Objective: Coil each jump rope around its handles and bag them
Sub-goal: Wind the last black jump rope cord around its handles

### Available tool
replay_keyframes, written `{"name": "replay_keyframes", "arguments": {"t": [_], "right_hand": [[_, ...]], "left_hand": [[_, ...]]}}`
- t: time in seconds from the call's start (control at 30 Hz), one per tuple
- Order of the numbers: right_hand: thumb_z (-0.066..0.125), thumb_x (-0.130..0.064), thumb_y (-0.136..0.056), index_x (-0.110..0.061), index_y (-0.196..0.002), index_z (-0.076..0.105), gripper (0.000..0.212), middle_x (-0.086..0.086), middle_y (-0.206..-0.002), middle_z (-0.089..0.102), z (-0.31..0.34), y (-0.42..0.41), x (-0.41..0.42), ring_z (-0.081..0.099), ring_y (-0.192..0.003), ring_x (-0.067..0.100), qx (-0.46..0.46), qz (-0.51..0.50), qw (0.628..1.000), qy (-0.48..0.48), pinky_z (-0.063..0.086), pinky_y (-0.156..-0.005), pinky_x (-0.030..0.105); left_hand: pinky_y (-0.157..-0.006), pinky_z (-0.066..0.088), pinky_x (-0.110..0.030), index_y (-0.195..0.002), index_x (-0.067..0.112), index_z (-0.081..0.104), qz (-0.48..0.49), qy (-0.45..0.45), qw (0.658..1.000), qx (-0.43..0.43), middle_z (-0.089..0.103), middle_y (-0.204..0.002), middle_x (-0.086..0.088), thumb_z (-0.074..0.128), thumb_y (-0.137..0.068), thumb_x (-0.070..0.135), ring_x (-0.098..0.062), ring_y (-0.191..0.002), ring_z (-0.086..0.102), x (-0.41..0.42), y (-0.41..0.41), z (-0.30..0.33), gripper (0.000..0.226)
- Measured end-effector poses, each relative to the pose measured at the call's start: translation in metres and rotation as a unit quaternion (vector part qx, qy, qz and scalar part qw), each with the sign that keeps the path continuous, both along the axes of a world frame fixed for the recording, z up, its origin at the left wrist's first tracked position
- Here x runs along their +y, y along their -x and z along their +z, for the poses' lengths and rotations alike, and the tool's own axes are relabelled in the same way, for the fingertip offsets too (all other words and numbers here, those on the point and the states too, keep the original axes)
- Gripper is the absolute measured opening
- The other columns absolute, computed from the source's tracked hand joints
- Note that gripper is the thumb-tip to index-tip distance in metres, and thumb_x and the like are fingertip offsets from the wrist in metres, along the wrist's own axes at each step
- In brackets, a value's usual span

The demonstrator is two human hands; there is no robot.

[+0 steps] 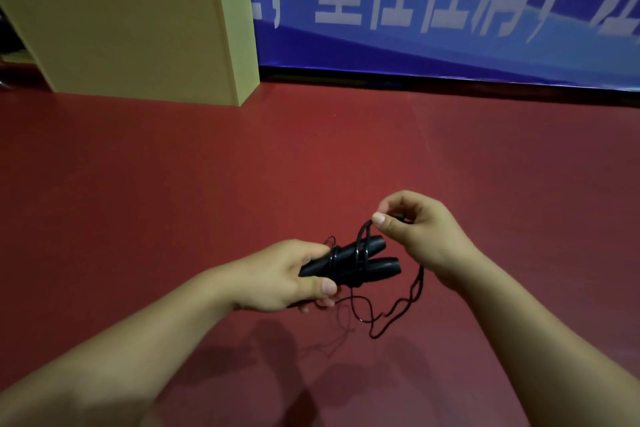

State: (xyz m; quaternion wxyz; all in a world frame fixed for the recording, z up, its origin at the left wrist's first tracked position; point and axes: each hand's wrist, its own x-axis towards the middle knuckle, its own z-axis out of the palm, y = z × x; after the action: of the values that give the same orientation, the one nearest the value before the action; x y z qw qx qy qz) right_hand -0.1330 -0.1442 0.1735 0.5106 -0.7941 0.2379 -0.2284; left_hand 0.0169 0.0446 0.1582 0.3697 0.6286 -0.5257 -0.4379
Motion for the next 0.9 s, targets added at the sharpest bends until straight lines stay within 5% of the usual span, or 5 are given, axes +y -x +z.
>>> {"name": "replay_keyframes", "arguments": {"t": [0.3,0.43,0.57,0.7,0.9], "right_hand": [[0.058,0.001,-0.09,-0.011,-0.094,0.068,0.016,-0.005,-0.07,0.059,-0.032,-0.03,-0.007,0.044,-0.054,0.01,0.061,0.008,0.992,-0.107,0.037,-0.046,0.017],[0.065,-0.014,-0.091,-0.024,-0.098,0.071,0.014,-0.009,-0.086,0.064,-0.04,-0.035,-0.001,0.05,-0.063,0.009,0.119,0.055,0.985,-0.109,0.047,-0.058,0.027],[0.061,-0.017,-0.095,-0.035,-0.102,0.067,0.021,-0.014,-0.087,0.072,-0.031,-0.031,0.02,0.056,-0.072,-0.006,0.14,0.146,0.972,-0.119,0.047,-0.07,0.017],[0.062,-0.028,-0.093,-0.032,-0.115,0.052,0.024,0.003,-0.107,0.068,-0.031,-0.025,0.032,0.065,-0.098,0.015,0.163,0.078,0.983,-0.029,0.049,-0.086,0.031],[0.066,-0.025,-0.089,-0.02,-0.085,0.061,0.007,-0.003,-0.067,0.059,-0.027,0.006,0.028,0.053,-0.057,0.016,0.173,-0.022,0.984,-0.028,0.044,-0.055,0.032]], "left_hand": [[-0.062,0.051,-0.026,-0.101,0.006,0.06,0.117,0.002,0.991,0.067,0.07,-0.081,-0.005,0.062,-0.095,0.016,-0.012,-0.073,0.067,-0.026,-0.019,-0.018,0.012],[-0.067,0.055,-0.029,-0.094,0.007,0.059,0.213,0.026,0.963,0.161,0.067,-0.079,-0.008,0.057,-0.096,0.014,-0.021,-0.08,0.07,-0.036,-0.024,-0.022,0.008],[-0.066,0.057,-0.031,-0.088,0.006,0.058,0.278,0.007,0.949,0.149,0.065,-0.077,-0.008,0.055,-0.098,0.009,-0.019,-0.074,0.07,-0.031,-0.019,-0.023,0.011],[-0.048,0.049,-0.023,-0.086,0.006,0.055,0.295,-0.003,0.95,0.101,0.064,-0.065,-0.002,0.054,-0.099,0.01,-0.012,-0.05,0.063,-0.024,-0.017,-0.018,0.014],[-0.045,0.048,-0.023,-0.086,0.011,0.057,0.293,-0.026,0.954,0.05,0.064,-0.078,-0.006,0.056,-0.098,0.01,-0.014,-0.052,0.062,-0.008,-0.014,-0.02,0.012]]}}
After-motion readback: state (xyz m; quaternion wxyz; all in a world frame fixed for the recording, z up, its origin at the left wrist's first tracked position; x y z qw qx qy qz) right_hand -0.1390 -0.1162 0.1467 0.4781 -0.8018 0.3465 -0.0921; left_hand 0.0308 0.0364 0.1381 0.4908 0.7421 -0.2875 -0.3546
